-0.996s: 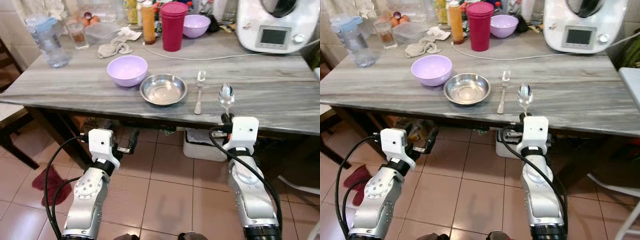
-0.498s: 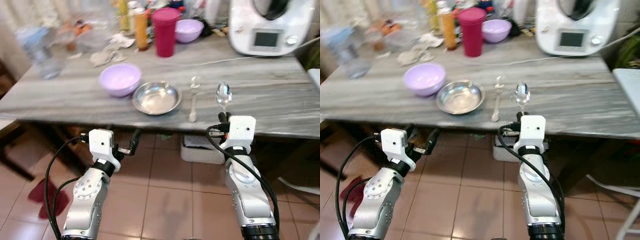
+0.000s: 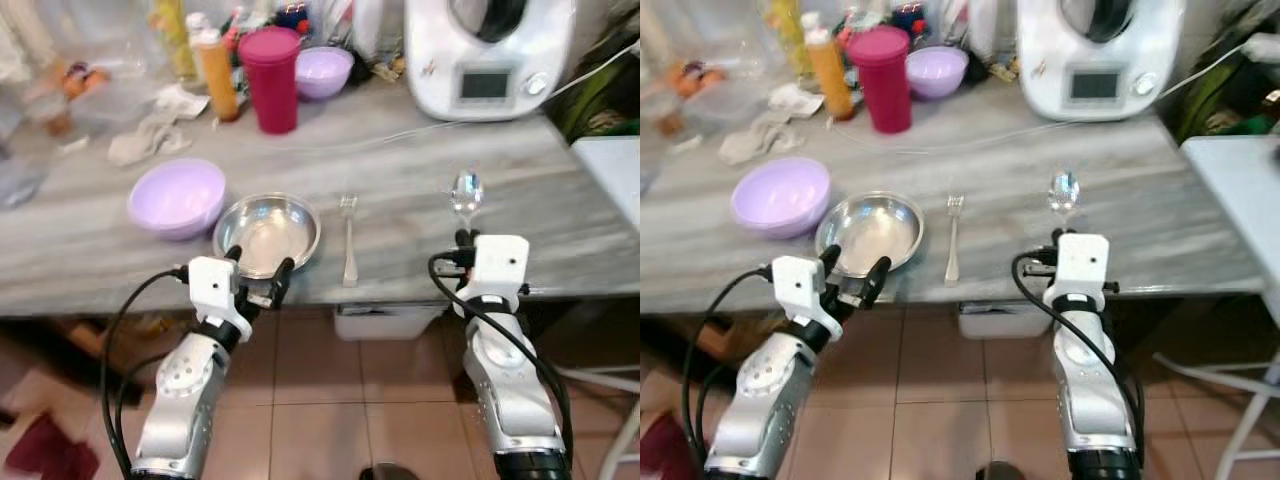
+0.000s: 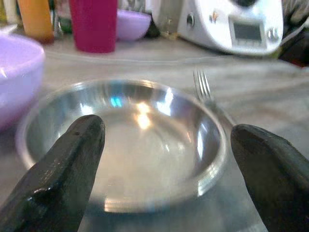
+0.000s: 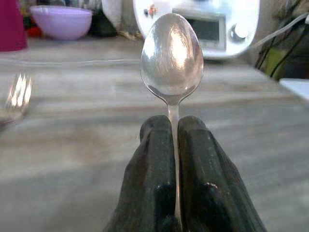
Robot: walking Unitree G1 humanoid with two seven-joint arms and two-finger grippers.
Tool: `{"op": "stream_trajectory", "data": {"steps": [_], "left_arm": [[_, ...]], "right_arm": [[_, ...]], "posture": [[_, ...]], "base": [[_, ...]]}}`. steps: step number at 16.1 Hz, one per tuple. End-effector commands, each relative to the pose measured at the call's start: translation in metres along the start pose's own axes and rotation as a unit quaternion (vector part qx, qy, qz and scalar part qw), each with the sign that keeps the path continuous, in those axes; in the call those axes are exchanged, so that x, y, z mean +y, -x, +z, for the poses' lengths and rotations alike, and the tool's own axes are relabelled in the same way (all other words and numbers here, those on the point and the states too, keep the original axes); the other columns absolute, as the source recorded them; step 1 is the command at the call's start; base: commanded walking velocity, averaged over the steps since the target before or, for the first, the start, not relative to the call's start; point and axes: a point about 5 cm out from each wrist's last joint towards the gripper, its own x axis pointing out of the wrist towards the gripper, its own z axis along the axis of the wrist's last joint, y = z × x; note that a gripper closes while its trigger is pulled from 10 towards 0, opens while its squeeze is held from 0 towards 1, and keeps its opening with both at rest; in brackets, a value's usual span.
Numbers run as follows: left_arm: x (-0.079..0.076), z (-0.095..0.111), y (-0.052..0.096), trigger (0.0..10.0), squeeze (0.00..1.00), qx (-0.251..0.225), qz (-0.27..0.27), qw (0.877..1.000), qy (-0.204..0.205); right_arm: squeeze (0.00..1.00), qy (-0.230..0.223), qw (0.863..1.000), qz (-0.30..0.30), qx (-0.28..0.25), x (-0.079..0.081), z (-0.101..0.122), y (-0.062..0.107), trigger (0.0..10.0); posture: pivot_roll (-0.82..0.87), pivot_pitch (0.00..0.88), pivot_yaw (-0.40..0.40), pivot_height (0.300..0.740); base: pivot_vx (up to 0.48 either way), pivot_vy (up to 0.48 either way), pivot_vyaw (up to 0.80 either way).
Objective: Setting the table
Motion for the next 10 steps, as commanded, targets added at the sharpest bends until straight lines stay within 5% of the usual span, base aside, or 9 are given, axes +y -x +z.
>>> {"op": "stream_trajectory", "data": {"steps": [1,10], "left_arm": [[0.008,0.002,0.007,10.0,0.0,-0.002,0.009,1.0,-0.006],[0.004,-0.001,0.029,10.0,0.0,0.023,-0.1,0.994,-0.046]], "right_arm": [[0.0,-0.008,1.0,0.012,-0.01,0.01,0.005,0.001,10.0],[0.0,-0.058,0.998,0.026,0.027,0.015,-0.001,-0.001,10.0]], "posture": [[-0.11,0.131,0.058,0.74],[-0.11,0.141,0.054,0.74]], "base": [[0.0,0.0,0.0],[0.0,0.0,0.0]]}}
